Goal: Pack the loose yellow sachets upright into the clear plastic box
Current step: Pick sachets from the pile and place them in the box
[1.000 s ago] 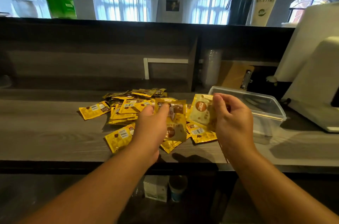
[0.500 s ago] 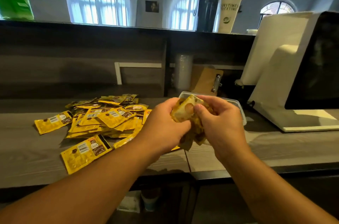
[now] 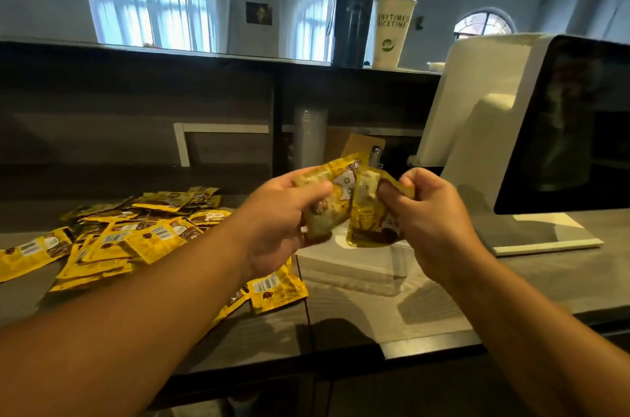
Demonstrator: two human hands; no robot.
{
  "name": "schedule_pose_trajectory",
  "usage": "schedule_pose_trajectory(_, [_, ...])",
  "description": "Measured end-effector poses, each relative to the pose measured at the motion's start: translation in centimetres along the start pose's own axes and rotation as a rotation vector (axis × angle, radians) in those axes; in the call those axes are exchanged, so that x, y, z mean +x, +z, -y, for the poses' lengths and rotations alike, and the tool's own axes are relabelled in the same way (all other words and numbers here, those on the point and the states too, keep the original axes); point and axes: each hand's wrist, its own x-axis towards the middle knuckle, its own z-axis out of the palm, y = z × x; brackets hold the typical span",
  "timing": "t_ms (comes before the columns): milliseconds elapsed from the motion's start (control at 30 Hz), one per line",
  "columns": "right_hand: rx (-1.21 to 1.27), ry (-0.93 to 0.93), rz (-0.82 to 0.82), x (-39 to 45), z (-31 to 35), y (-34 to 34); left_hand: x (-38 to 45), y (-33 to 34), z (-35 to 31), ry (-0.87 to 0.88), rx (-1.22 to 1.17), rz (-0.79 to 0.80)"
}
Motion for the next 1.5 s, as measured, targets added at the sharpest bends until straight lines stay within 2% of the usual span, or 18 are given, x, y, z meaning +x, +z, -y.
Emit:
schedule_pose_trajectory(67, [0.022, -0.001, -0.047, 0.9, -0.6, -0.4, 1.3, 0.2, -0.2, -0.059, -0.03, -0.05])
schedule_pose_trajectory(133, [0.023, -0.015, -0.099, 1.9, -1.2, -0.8, 2.9, 0.1, -0.3, -0.062, 0.088, -0.097])
schedule_pose_trajectory(400, [-0.169, -0.072, -0.102, 5.4, -2.3, -1.3, 10.8, 0.1, -0.4, 0.308, 1.092, -0.13])
schedule_pose_trajectory(533, [-0.141, 0.029, -0.038, 6.8, -2.4, -0.7, 13.6, -0.4, 0.3, 0.356, 1.448, -0.05])
schedule_pose_trajectory(600, [-0.182, 0.057, 0.004, 7.4, -2.6, -0.6, 14.7, -0.9, 0.9, 0.408, 1.731, -0.007])
schedule_pose_trajectory(667, [-0.249, 0.057, 0.034, 7.9, -3.0, -0.5, 15.8, -1.5, 1.5, 0.479, 1.877, -0.008])
schedule_pose_trajectory(733, [-0.297, 0.042, 0.049, 8.3, -3.4, -0.3, 16.7, -2.2, 1.8, 0.446, 1.839, -0.006])
schedule_pose_trajectory(867, [-0.407, 0.009, 0.074, 9.6, -4.2, 0.5, 17.7, -3.0, 2.2, 0.275, 1.655, 0.043])
schedule_pose_trajectory(967, [-0.55, 0.029, 0.126, 10.9, -5.0, 1.2, 17.9, -3.1, 2.2, 0.264, 1.629, 0.042])
schedule_pose_trajectory(1100, [-0.782, -0.079, 0.147, 11.7, -5.7, 2.4, 17.6, -3.0, 1.9, 0.27, 1.657, 0.009])
schedule_pose_trajectory(1300, [-0.987, -0.106, 0.212, 12.0, -6.0, 4.7, 16.9, -3.6, 1.9, 0.26, 1.584, 0.006])
schedule_pose_trajectory(1500, [-1.333, -0.176, 0.177, 11.9, -6.2, 6.1, 15.9, -4.0, 1.6, 0.248, 1.468, -0.037])
